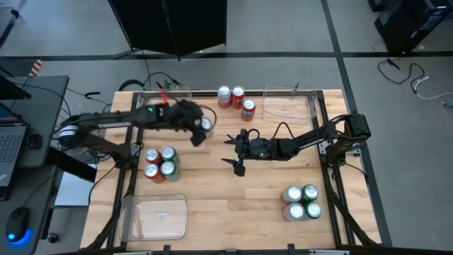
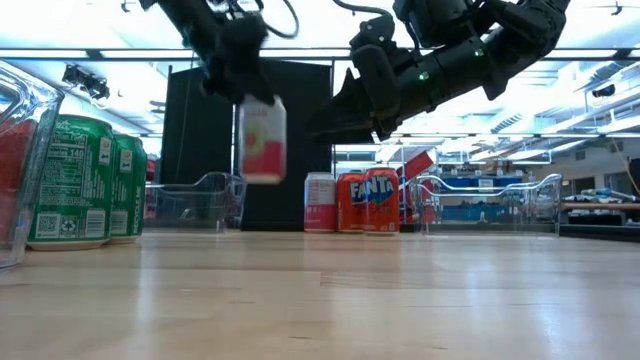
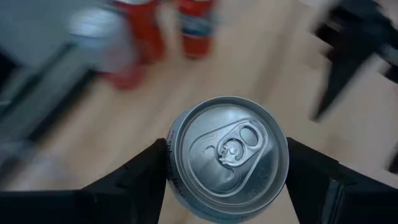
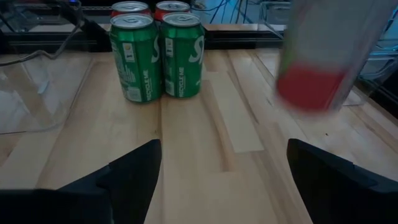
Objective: Sort soda cans
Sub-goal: Put the pink-white soda can into the top left transparent bin
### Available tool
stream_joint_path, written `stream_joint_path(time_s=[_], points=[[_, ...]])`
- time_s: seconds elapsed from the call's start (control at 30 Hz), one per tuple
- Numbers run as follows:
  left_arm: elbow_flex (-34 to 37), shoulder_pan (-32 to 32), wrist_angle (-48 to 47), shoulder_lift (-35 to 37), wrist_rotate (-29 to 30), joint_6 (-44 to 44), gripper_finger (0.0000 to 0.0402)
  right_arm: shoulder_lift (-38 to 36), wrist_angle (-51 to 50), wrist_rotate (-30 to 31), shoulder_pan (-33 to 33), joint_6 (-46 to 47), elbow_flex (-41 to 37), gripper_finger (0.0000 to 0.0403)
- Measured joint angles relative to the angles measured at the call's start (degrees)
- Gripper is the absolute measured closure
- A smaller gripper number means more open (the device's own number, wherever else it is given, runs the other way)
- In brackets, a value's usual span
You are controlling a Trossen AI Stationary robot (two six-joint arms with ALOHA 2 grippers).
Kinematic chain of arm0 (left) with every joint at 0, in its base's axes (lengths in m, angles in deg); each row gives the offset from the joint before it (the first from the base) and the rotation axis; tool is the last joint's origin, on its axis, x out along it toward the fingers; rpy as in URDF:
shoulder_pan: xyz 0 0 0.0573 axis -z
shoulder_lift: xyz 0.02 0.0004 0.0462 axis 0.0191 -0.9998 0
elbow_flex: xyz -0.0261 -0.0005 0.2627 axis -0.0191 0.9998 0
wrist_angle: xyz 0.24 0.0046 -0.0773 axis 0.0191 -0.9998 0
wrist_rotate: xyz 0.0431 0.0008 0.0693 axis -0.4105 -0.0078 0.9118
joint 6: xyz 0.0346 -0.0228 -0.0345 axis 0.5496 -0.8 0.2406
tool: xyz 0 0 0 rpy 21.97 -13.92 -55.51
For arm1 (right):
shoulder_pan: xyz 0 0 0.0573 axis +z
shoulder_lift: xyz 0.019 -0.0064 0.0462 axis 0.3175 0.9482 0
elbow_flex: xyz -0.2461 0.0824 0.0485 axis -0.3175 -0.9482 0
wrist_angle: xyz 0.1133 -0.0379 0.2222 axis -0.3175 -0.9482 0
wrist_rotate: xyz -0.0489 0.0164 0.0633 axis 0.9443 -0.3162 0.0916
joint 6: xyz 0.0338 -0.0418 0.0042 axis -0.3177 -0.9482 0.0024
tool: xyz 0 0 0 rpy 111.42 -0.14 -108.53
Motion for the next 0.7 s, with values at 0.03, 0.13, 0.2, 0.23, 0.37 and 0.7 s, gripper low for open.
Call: stream_joint_path(time_s=[0.03,0.13,0.2,0.23,0.37,0.7], points=[[-1.5,-0.7,-2.6,1.0,2.1,-0.1,0.0141,0.0,0.0,0.0,0.0,0.0,0.0,0.0070],[-5.4,-3.6,-9.4,3.6,7.2,-1.3,0.0141,0.0,0.0,0.0,0.0,0.0,0.0,0.0069],[-6.7,-6.1,-12.6,5.3,8.5,-1.3,0.0141,0.0,0.0,0.0,0.0,0.0,0.0,0.0069],[-7.2,-7.7,-13.5,6.2,8.5,-1.3,0.0141,0.0,0.0,0.0,0.0,0.0,0.0,0.0070],[-7.1,-15.9,-18.8,8.8,8.3,-0.9,0.0141,0.0,-0.1,0.0,0.0,0.4,0.0,0.0073],[-0.5,-35.5,-19.7,9.1,6.0,4.2,0.0141,0.0,-0.1,0.0,0.0,0.2,0.0,0.0071]])
